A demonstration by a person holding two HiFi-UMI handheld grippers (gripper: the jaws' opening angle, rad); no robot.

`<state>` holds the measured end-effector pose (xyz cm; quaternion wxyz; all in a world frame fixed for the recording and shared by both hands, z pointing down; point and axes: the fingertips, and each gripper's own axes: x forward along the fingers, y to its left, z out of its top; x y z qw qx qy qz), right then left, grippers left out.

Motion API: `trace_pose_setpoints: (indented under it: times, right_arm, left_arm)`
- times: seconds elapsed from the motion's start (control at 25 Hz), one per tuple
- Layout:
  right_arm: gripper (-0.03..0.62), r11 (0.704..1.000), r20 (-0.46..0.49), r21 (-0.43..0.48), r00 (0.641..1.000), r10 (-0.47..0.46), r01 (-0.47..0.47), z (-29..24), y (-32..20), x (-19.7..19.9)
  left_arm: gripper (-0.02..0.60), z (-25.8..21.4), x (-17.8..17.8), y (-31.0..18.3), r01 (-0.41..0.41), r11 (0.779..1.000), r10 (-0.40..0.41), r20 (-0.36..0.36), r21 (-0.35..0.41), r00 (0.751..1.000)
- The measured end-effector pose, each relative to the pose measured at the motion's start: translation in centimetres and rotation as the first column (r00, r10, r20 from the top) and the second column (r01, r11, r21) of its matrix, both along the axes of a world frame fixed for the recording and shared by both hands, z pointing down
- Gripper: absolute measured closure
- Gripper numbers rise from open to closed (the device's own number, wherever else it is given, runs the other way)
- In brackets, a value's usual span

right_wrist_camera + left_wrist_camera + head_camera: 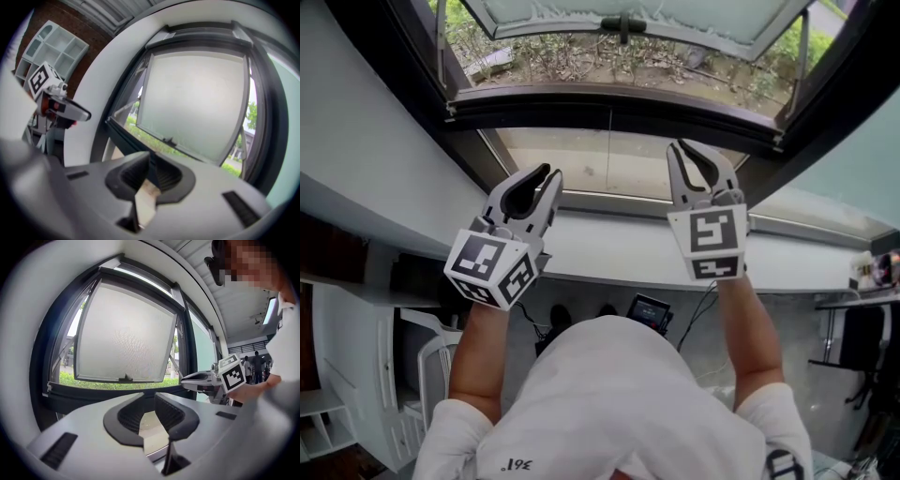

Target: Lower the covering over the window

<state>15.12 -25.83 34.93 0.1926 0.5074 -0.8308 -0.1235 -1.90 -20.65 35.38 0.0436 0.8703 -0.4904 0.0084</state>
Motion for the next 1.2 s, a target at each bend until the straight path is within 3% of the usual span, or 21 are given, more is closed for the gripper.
trace_pose_setpoints:
  times: [0.52,0.84,1.2]
  right_arm:
    - [0.543,1.0,0.036,0.001,0.999,0.031,-0.031,0.7,4.0,-1.0]
    - [0.543,0.993,0.159,-0.096,0.983,0.089,-0.074,1.9,8.3,-3.6]
    - [0.543,0.977,0.157,-0.161,0.973,0.168,-0.143,3.9,13.6,-6.3]
  left_arm:
    - [0.505,1.9,-0.8,4.2,-0.046,0.998,0.044,-0.049,-0.05,0.998]
    - [0.505,3.4,-3.6,8.7,-0.098,0.991,0.093,-0.057,-0.092,0.994]
    - [0.506,4.3,-6.2,13.2,-0.175,0.977,0.169,-0.053,-0.121,0.984]
